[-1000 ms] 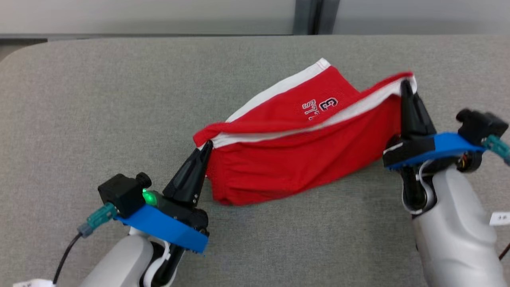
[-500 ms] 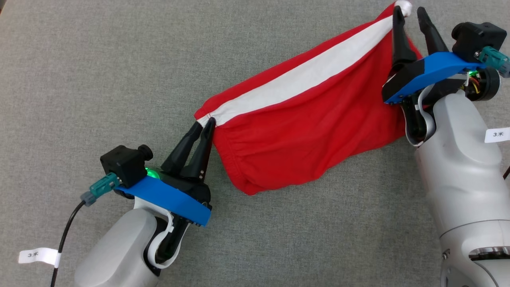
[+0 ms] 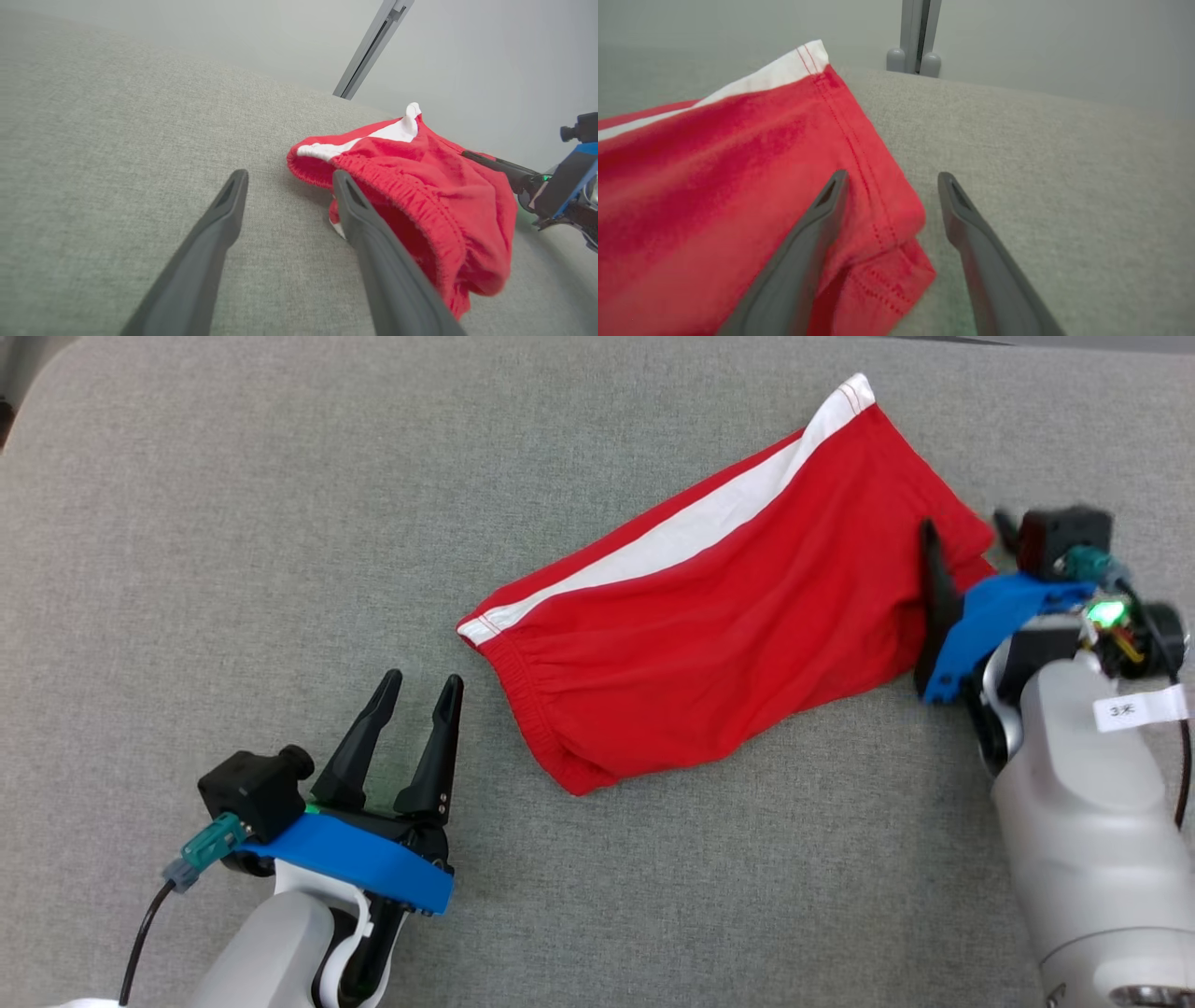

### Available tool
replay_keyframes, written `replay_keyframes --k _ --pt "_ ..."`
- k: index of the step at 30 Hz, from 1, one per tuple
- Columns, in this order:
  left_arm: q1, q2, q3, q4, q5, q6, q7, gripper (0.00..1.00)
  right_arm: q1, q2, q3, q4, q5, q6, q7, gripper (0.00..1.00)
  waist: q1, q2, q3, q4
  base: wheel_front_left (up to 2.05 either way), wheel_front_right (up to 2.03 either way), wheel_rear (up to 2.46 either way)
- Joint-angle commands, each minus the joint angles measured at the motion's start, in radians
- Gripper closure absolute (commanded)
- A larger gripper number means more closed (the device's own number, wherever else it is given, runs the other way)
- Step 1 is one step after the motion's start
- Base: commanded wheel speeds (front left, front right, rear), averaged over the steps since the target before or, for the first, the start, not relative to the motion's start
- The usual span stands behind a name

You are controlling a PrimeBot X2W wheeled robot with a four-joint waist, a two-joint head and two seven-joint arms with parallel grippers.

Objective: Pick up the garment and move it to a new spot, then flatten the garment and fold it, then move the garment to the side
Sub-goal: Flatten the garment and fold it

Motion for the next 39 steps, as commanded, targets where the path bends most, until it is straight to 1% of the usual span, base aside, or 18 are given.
replay_keyframes --k 1,5,6,10,15,18,22,27,33,36,39 --pt "0.012 -0.001 0.009 0.002 0.009 0.002 -0.002 0.00 0.017 0.000 0.001 0.019 -0.003 0.000 0.023 0.00 0.0001 0.0000 -0.002 0.001 0.00 0.00 0.00" --pt "0.027 -0.011 0.029 0.007 0.027 0.002 -0.002 0.00 0.055 0.000 -0.011 0.092 0.031 0.000 0.077 0.00 0.0001 0.0000 -0.009 0.005 0.00 0.00 0.00" --pt "0.034 -0.015 0.038 0.012 0.039 0.002 -0.002 0.00 0.070 0.000 -0.001 0.135 0.057 0.000 0.079 1.00 0.0001 0.0000 -0.017 0.006 0.00 0.00 0.00" --pt "0.051 -0.017 0.061 0.022 0.076 0.002 -0.002 0.00 0.096 0.001 -0.008 0.159 0.098 0.000 0.014 1.00 0.0001 0.0000 -0.050 -0.005 0.00 0.00 0.00" --pt "0.098 -0.030 0.095 0.048 0.110 0.002 -0.002 0.00 0.133 -0.003 -0.022 0.193 0.157 -0.001 -0.087 1.00 0.0001 0.0000 -0.127 -0.033 0.00 0.00 0.00" --pt "0.140 -0.043 0.116 0.066 0.130 0.002 -0.002 0.00 0.172 -0.002 -0.007 0.219 0.212 -0.001 -0.118 1.00 0.0001 0.0000 -0.183 -0.053 0.00 0.00 0.00" --pt "0.199 -0.066 0.138 0.082 0.157 0.002 -0.002 0.00 0.240 -0.002 0.018 0.225 0.292 -0.001 -0.132 1.00 0.0001 0.0000 -0.254 -0.073 0.00 0.00 0.00" --pt "0.273 -0.091 0.156 0.092 0.203 0.002 -0.002 0.00 0.366 -0.002 0.050 0.125 0.392 0.000 -0.134 1.00 0.0001 0.0000 -0.323 -0.085 0.00 0.00 0.00" --pt "0.335 -0.116 0.183 0.086 0.256 0.002 -0.002 0.00 0.497 -0.002 0.094 0.033 0.490 0.000 -0.134 1.00 0.0001 0.0000 -0.360 -0.088 0.00 0.00 0.00" --pt "0.348 -0.122 0.181 0.089 0.269 0.002 -0.002 0.00 0.532 -0.002 0.104 0.009 0.512 0.000 -0.134 1.00 0.0001 0.0000 -0.366 -0.088 0.00 0.00 0.00" --pt "0.346 -0.125 0.175 0.090 0.271 0.002 -0.002 0.00 0.536 -0.002 0.108 -0.019 0.512 0.000 -0.134 1.00 0.0001 0.0000 -0.362 -0.084 0.00 0.00 0.00"
